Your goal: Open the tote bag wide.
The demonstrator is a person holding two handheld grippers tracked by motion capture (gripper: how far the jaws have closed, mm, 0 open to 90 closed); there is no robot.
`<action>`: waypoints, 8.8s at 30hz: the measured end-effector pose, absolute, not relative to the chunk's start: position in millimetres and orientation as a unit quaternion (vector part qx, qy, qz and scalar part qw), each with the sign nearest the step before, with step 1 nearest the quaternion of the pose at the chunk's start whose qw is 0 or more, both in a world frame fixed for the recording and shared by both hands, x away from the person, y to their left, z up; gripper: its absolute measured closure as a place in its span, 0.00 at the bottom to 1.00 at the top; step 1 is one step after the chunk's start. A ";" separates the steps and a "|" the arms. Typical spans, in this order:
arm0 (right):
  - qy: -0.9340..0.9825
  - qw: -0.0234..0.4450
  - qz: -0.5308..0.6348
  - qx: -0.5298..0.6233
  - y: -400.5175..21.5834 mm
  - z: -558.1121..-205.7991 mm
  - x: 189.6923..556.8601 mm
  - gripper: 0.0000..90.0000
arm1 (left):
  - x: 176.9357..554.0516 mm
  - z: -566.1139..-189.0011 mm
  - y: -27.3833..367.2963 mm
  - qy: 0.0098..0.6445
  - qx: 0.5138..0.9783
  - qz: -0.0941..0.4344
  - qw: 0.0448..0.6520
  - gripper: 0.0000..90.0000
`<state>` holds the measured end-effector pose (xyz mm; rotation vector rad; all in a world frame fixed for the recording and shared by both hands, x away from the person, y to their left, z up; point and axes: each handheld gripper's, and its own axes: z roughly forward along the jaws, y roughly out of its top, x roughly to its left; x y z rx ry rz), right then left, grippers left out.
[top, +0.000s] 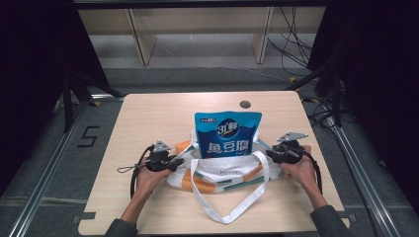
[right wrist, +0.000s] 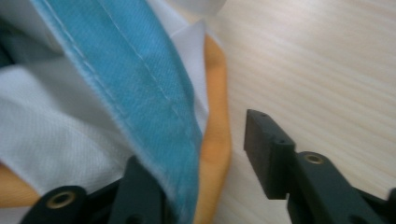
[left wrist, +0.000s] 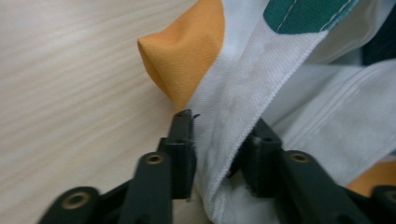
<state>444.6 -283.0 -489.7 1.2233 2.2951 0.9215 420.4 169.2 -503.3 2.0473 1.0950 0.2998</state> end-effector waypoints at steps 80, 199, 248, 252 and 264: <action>0.807 0.188 0.418 0.372 -270.5 -410.1 377.6 0.51 | 386.9 -444.9 121.7 0.313 0.815 0.099 0.478 0.38; 0.860 0.203 0.310 0.352 -225.3 -505.4 417.8 0.97 | 449.5 -513.3 134.6 0.414 0.809 0.187 0.372 0.85; 0.802 0.222 0.407 0.376 -255.2 -444.9 419.6 0.53 | 439.4 -461.6 127.7 0.358 0.817 0.200 0.405 0.44; 0.792 0.215 0.418 0.389 -259.9 -439.3 413.0 0.48 | 429.5 -455.2 131.9 0.360 0.813 0.195 0.413 0.40; 0.795 0.219 0.414 0.386 -271.2 -443.2 400.0 0.43 | 396.8 -451.6 140.9 0.349 0.805 0.202 0.436 0.36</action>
